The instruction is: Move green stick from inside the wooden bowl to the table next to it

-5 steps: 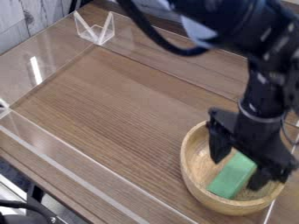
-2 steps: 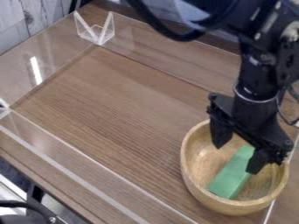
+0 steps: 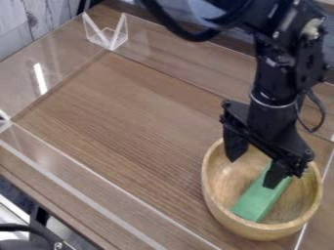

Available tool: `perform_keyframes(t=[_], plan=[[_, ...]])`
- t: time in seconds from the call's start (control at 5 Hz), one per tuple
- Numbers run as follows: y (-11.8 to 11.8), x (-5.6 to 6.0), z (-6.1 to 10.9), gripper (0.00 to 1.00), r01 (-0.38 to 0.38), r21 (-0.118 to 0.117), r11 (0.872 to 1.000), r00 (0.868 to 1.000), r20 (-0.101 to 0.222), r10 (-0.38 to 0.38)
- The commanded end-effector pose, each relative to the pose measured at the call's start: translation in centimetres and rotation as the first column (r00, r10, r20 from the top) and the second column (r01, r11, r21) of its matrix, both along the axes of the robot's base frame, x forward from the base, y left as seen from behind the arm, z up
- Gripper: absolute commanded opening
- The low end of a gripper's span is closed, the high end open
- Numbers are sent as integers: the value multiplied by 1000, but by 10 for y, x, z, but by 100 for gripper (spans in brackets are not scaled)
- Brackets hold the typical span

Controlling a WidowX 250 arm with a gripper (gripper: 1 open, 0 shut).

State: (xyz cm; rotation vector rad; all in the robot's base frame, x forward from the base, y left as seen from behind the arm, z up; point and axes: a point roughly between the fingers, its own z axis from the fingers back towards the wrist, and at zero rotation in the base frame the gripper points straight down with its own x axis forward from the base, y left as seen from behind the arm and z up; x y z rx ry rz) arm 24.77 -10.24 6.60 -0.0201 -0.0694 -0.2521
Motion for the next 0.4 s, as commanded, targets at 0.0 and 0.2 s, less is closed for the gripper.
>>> perform_keyframes(t=[0.0,0.2], plan=[[-2,10,23,100,-2,-27,1000,998,60,4],[-16,7,12,100,109,-30,994,992,61,-107]])
